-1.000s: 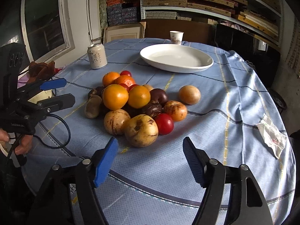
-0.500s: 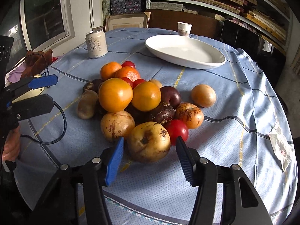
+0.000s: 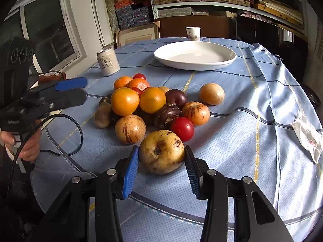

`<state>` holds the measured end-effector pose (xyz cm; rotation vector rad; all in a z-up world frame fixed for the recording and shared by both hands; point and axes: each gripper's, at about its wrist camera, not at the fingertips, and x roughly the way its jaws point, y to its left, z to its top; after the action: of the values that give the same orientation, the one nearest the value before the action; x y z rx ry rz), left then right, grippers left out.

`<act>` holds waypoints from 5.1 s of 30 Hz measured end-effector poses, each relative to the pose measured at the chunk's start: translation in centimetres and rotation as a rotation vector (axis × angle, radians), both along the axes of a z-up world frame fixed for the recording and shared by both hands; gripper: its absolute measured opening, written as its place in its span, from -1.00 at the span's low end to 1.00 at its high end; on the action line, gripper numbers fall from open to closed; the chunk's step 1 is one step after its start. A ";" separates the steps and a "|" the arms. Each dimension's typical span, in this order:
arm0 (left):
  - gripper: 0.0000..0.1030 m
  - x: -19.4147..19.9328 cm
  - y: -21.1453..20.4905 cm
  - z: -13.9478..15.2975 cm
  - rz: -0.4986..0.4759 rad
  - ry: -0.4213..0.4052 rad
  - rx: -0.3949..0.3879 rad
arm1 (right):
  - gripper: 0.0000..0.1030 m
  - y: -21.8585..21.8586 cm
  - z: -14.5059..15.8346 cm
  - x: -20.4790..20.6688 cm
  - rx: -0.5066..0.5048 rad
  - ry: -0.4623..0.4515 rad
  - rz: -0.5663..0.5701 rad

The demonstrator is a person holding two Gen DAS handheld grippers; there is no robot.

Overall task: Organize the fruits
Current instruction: 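Grasp the yellow pear with the right gripper while the left gripper grasps an orange fruit, then carry both fruits over the white plate and open both grippers to release them, then grasp the large orange grapefruit in the pile with the right gripper, then grasp the brown round fruit with the left gripper while the right gripper holds the grapefruit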

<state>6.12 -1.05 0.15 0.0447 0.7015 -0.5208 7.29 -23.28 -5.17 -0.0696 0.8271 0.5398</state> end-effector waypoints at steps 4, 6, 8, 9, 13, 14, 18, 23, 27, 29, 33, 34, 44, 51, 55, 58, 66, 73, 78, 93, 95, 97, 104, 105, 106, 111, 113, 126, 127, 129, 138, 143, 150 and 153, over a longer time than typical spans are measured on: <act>0.10 1.6 -3.0 -1.3 -0.051 0.030 0.097 | -0.12 -0.5 -0.1 -0.2 0.016 -0.001 0.003; 0.09 1.9 -3.7 -1.6 -0.061 0.038 0.117 | -0.12 -0.8 -0.2 -0.2 0.023 -0.001 0.001; 0.09 2.0 -4.0 -1.7 -0.058 0.032 0.128 | -0.12 -0.8 -0.3 0.0 0.031 0.003 0.000; 0.09 2.0 -4.1 -1.8 -0.058 0.030 0.136 | -0.12 -0.9 -0.4 0.0 0.034 0.006 0.000; -0.21 2.1 -4.4 -2.6 -0.061 0.049 0.168 | -0.12 -1.1 -0.5 0.0 0.042 0.007 0.005; -0.27 2.3 -4.4 -2.9 -0.060 0.058 0.169 | -0.12 -1.2 -0.4 0.0 0.042 0.004 0.006; -0.28 2.6 -4.1 -2.9 -0.054 0.066 0.146 | -0.12 -1.5 0.0 0.2 0.053 0.004 0.012; -0.28 3.9 -3.2 -1.3 -0.033 0.054 0.126 | -0.12 -2.3 2.3 1.9 0.144 0.024 0.037; -0.28 6.3 -1.4 1.1 -0.003 0.051 0.054 | -0.12 -2.8 5.0 5.1 0.210 -0.006 0.030; -0.28 8.9 -0.3 2.4 0.019 0.065 -0.002 | -0.12 -2.7 6.0 7.5 0.209 -0.049 0.007; -0.28 15.1 0.4 3.4 0.047 0.143 -0.079 | -0.12 -1.9 6.4 14.3 0.238 -0.040 -0.046; -0.28 16.5 0.3 3.2 0.055 0.163 -0.078 | -0.12 -1.6 6.2 16.0 0.242 -0.024 -0.053; -0.28 27.8 -0.1 -1.4 0.189 0.357 0.017 | -0.11 2.4 1.1 27.3 0.179 0.181 -0.106; -0.28 28.9 -0.7 -3.1 0.204 0.382 0.045 | -0.08 3.1 0.0 27.8 0.174 0.191 -0.104; 0.14 28.6 -0.5 -3.1 0.227 0.379 0.039 | 0.12 2.3 1.1 27.0 0.207 0.173 -0.086; 0.34 26.9 0.3 -1.2 0.240 0.329 0.013 | 0.14 1.2 3.2 24.7 0.239 0.117 -0.059; 0.87 16.4 4.2 2.5 0.262 0.166 -0.072 | 0.29 0.4 5.3 14.8 0.264 -0.016 0.246; 0.91 10.6 5.6 -1.1 0.397 0.105 0.021 | 0.29 1.5 3.1 9.2 0.201 -0.001 0.384; 0.91 8.5 5.6 -1.6 0.418 0.075 0.060 | 0.29 2.0 3.3 7.9 0.144 -0.064 0.408; 0.91 7.3 7.8 -1.8 0.461 0.099 -0.037 | 0.27 3.8 1.5 7.1 0.034 -0.072 0.425; 0.91 7.2 7.8 -1.7 0.447 0.107 -0.059 | 0.19 4.0 1.3 7.3 0.033 -0.067 0.425; 0.91 7.1 7.8 -1.8 0.449 0.105 -0.060 | 0.10 4.1 1.2 7.5 0.035 -0.066 0.422; 0.91 7.2 7.6 -1.9 0.453 0.108 -0.051 | -0.16 4.3 1.0 7.7 0.016 -0.077 0.409; 0.91 7.2 7.6 -1.9 0.458 0.103 -0.039 | -0.22 4.3 1.0 7.6 0.006 -0.084 0.405; 0.91 7.1 7.5 -1.9 0.463 0.098 -0.026 | -0.24 4.3 1.0 7.6 0.004 -0.087 0.407; 0.91 7.1 7.3 -2.3 0.387 0.132 -0.027 | -0.25 2.8 2.0 8.4 0.124 -0.053 0.390; 0.91 6.7 6.6 -2.3 0.291 0.141 -0.033 | -0.25 1.3 2.7 9.1 0.227 -0.026 0.374; 0.09 2.2 2.4 -3.3 -0.085 0.060 0.108 | -0.24 -2.7 4.3 10.1 0.454 0.006 0.324; 0.09 2.0 2.2 -3.4 -0.095 0.057 0.117 | -0.25 -2.6 4.3 10.0 0.453 0.008 0.328; 0.09 1.8 2.0 -3.6 -0.109 0.060 0.126 | -0.25 -2.5 4.4 9.8 0.446 0.001 0.338; 0.06 2.1 1.7 -4.7 -0.114 0.111 0.152 | -0.24 -2.2 4.4 9.5 0.439 -0.001 0.345; -0.18 2.4 2.2 -4.8 -0.092 0.114 0.148 | -0.24 -2.0 4.3 9.4 0.428 0.003 0.347; -0.20 2.0 2.4 -4.5 -0.076 0.102 0.140 | -0.24 -2.2 4.1 9.5 0.438 0.011 0.345; -0.20 2.1 3.3 -3.7 -0.045 0.089 0.085 | -0.24 -2.4 4.0 9.8 0.454 0.016 0.338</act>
<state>8.24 2.22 -3.57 0.1173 0.8114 -0.5381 17.07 -25.69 -1.13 0.2157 0.6948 1.0373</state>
